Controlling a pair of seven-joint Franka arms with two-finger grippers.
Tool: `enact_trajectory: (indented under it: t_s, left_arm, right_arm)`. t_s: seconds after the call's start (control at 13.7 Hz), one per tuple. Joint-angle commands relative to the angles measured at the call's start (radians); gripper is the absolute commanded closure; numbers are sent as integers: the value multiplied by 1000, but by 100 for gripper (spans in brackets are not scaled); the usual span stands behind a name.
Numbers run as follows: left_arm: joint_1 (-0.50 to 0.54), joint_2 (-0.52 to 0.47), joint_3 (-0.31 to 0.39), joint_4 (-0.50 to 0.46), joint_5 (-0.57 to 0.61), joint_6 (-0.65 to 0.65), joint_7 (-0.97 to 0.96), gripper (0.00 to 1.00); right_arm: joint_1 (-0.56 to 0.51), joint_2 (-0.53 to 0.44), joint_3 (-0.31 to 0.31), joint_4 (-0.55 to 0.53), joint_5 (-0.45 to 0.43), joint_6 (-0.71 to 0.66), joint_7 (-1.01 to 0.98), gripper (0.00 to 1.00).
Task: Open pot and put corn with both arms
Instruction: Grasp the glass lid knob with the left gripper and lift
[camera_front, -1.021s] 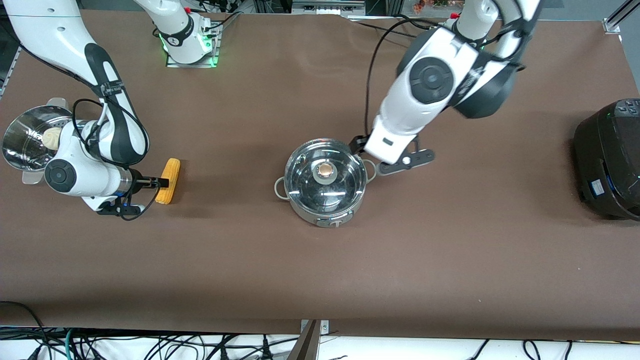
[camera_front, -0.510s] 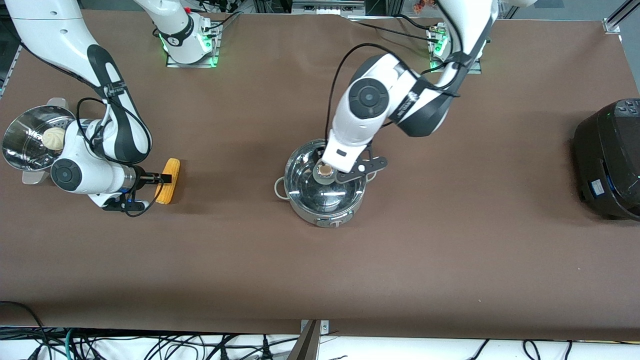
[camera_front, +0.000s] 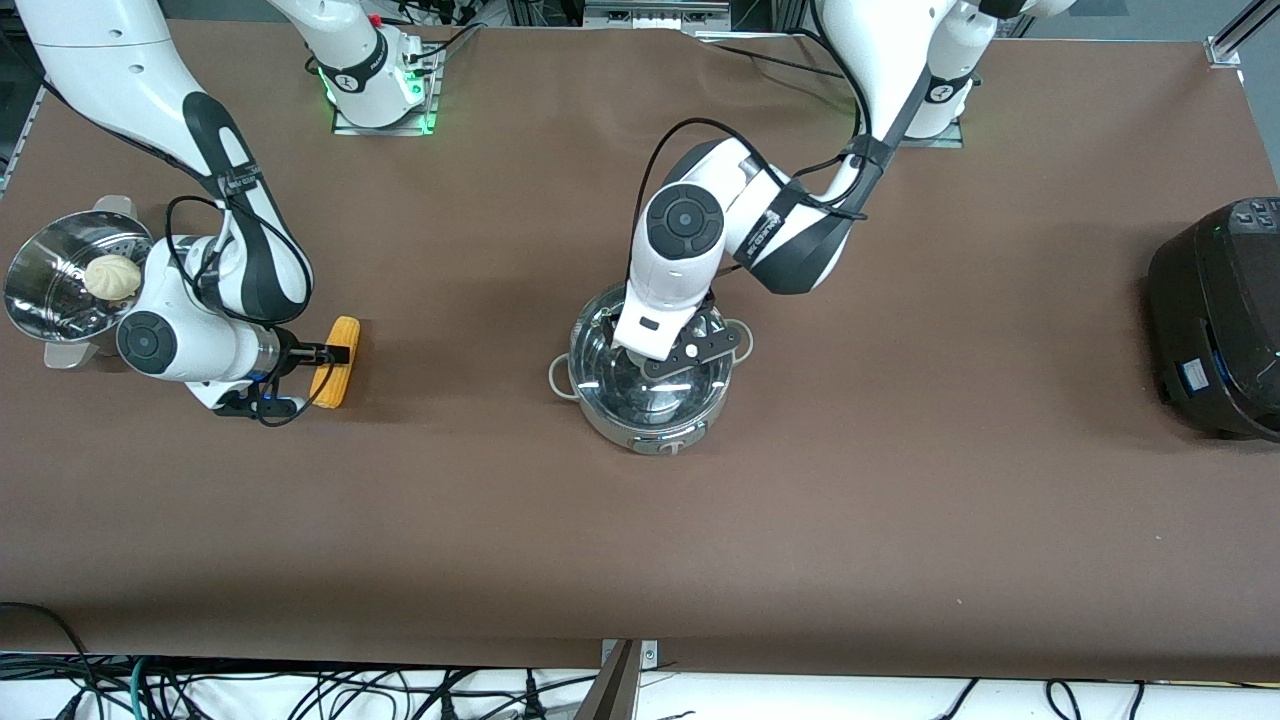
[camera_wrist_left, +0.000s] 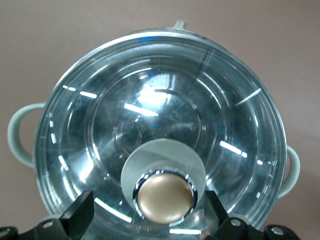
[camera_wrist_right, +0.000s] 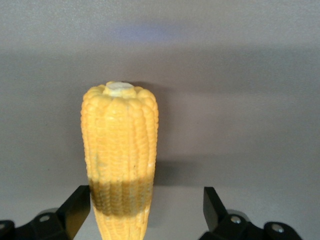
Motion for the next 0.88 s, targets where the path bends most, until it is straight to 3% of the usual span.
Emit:
enact_trajectory:
  t_s: [0.0,0.22,0.44,0.51,0.8]
  left_arm:
    - [-24,27,24,45,23,7,-24,6]
    - [-24,23,27,50,22,7,-24,12]
    - [-24,23,26,55,22,7,-24,28]
    - [-24,23,26,55,22,5,-24,34]
    - [-24,23,26,55,22,4,-20,52]
  right_arm:
    - [0,-17,7,-25,33,19,-5,0]
    - [4,-10,7,-22,47,28,-5,0]
    - [4,-2,9,-20,48,49,-5,2]
    - [4,6,9,-20,48,60,-5,10]
    - [6,12,18,-20,50,65,-5,71]
